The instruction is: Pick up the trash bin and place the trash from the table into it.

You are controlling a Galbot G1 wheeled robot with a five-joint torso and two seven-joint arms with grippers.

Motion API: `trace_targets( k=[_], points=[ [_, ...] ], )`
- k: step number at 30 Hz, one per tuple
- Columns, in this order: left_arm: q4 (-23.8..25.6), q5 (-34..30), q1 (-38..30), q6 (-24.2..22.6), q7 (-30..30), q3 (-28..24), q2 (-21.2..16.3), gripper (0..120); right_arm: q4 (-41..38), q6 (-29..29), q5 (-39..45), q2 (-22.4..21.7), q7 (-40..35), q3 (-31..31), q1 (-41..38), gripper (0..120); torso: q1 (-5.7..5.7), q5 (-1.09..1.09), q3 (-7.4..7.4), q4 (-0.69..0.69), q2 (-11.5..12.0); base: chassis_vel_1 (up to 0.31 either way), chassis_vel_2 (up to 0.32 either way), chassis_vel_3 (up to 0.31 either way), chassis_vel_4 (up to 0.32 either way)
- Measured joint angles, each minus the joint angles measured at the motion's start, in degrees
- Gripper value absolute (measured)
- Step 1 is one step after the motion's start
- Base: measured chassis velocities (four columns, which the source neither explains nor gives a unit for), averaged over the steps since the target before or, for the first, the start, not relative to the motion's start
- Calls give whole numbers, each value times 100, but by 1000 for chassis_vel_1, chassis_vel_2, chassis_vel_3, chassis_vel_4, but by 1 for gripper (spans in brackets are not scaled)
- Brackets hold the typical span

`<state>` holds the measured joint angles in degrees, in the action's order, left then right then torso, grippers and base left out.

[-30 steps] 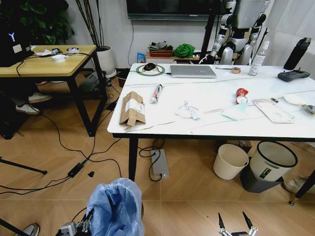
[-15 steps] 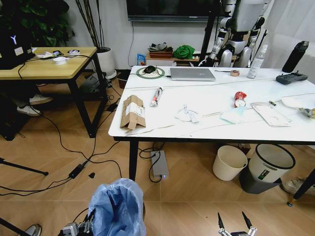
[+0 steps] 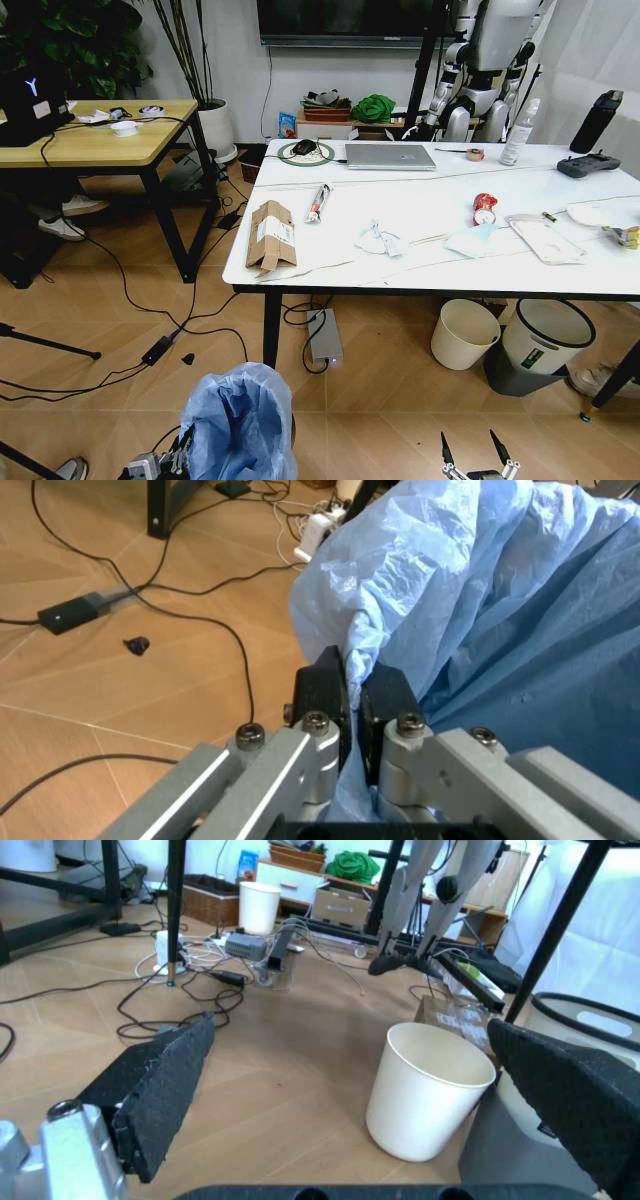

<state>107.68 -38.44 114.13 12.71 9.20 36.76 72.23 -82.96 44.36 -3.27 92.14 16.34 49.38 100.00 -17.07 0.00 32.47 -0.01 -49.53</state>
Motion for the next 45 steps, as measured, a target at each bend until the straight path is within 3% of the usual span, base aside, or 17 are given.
trace_targets(
  k=[18, 45],
  points=[
    [0, 16, -12, -15, 11, 3, 1, 0, 20, -11, -4, 0, 0, -4, -25, 100, -154, 0, 199, 0, -353, 0, 0, 0, 0],
    [10, 13, -10, -22, 50, 10, 10, 0, 58, -5, 4, 0, -2, -3, -45, 100, -523, 0, 688, 0, -1211, 0, 0, 0, 0]
  ],
)
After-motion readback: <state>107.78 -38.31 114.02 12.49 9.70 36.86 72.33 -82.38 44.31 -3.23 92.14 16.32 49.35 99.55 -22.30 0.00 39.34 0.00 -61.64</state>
